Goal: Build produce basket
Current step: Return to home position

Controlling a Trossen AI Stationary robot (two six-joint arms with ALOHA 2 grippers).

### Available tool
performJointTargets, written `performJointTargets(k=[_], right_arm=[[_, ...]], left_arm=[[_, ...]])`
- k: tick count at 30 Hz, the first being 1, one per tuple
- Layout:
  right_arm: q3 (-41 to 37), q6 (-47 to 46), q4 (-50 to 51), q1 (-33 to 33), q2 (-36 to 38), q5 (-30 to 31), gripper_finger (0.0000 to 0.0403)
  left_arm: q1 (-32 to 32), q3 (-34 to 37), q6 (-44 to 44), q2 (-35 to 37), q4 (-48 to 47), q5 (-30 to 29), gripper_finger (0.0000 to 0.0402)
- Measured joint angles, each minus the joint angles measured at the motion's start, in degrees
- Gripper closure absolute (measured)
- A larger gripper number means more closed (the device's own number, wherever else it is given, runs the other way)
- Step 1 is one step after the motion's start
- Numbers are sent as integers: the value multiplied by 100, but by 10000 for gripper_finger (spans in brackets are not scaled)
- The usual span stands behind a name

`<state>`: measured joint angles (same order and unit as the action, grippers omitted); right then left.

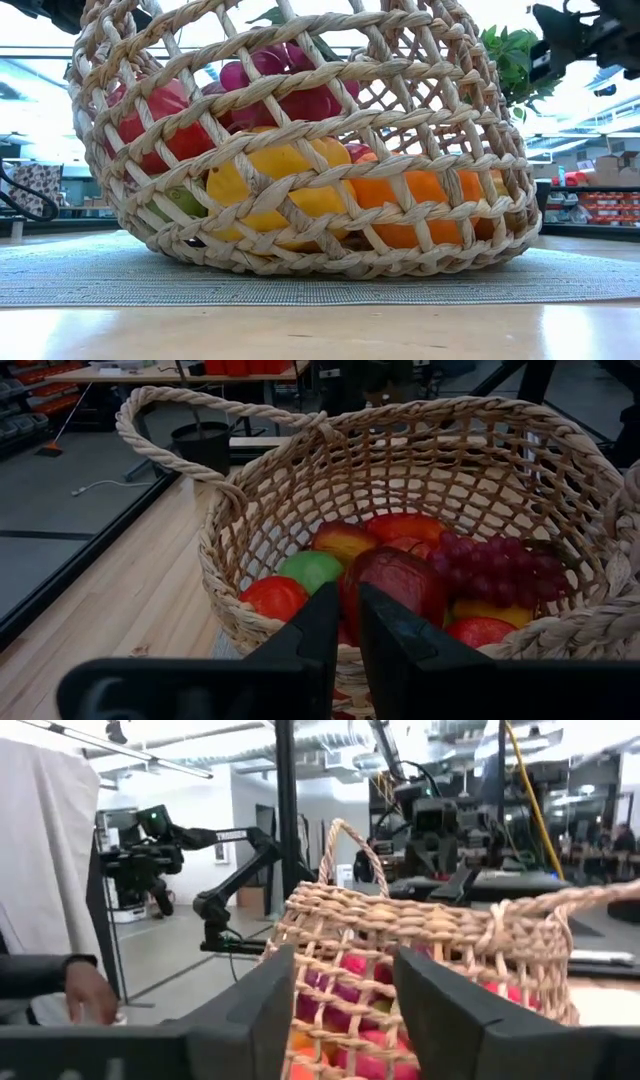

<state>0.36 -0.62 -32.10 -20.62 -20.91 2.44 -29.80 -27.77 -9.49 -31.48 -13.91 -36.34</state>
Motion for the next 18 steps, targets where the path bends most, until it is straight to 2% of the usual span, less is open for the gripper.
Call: performJointTargets(k=[5, 9, 14, 18], right_arm=[[0, -271, 158, 57, 9, 101, 251], [0, -469, 813, 57, 7, 99, 254], [0, -1407, 1813, 50, 2, 6, 253], [0, -2073, 1858, 53, -52, 7, 253]], left_arm=[[-2, 0, 0, 2, 0, -1, 353], [-1, 0, 0, 2, 0, -1, 353], [-1, -1, 0, 1, 0, 0, 353], [-2, 0, 0, 2, 0, -2, 353]])
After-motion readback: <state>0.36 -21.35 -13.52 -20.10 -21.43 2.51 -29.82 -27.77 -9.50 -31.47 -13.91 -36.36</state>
